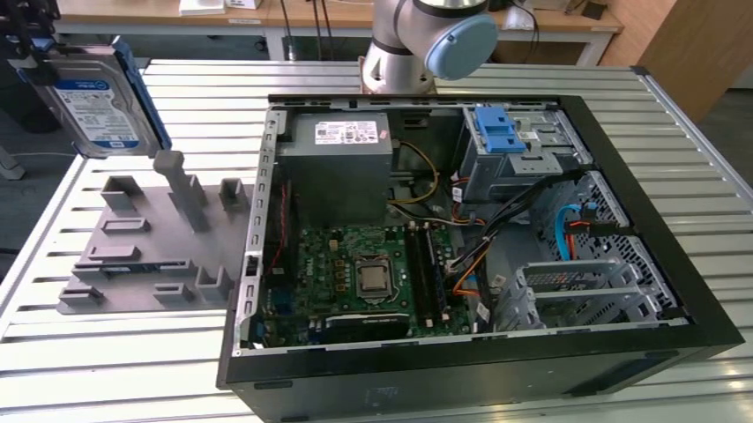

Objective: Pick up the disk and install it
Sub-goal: 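Pick up the disk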

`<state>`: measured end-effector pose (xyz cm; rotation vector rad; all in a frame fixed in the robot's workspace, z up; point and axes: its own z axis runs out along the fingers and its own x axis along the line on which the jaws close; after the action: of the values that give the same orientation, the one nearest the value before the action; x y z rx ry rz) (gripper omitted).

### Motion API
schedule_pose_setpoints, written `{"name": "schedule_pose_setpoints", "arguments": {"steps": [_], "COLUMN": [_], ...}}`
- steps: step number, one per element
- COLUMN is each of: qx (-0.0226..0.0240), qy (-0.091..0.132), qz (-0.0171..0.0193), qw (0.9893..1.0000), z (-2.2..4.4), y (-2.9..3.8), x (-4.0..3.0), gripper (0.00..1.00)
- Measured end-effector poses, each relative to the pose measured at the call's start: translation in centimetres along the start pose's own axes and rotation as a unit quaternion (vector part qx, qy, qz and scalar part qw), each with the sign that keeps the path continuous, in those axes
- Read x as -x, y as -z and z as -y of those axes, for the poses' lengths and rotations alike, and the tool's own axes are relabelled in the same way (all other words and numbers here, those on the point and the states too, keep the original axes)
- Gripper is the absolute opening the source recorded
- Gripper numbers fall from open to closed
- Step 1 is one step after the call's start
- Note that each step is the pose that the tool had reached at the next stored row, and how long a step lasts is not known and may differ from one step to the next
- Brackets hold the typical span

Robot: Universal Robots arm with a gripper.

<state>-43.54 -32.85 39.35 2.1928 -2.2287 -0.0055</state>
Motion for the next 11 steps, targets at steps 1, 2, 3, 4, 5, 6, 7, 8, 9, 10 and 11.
{"name": "schedule_pose_setpoints", "arguments": {"steps": [1,2,3,4,5,6,7,8,9,10,11], "qx": [0.0,0.0,0.0,0.0001,0.0001,0.0,0.0,0.0,0.0,0.0,0.0], "qy": [0.0,0.0,0.0,0.0,0.0,0.0,0.0,0.0,0.0,0.0,0.0], "qz": [0.0,0.0,0.0,0.0,0.0,0.0,0.0,0.0,0.0,0.0,0.0], "qw": [1.0,1.0,1.0,1.0,1.0,1.0,1.0,1.0,1.0,1.0,1.0], "z": [0.0,0.0,0.0,0.0,0.0,0.0,0.0,0.0,0.0,0.0,0.0], "y": [0.02,0.04,0.06,0.08,0.1,0.12,0.14,0.17,0.19,0.21,0.22], "x": [0.0,0.0,0.0,0.0,0.0,0.0,0.0,0.0,0.0,0.0,0.0], "gripper": [0.36,0.36,0.36,0.36,0.36,0.36,0.36,0.36,0.36,0.36,0.36]}}
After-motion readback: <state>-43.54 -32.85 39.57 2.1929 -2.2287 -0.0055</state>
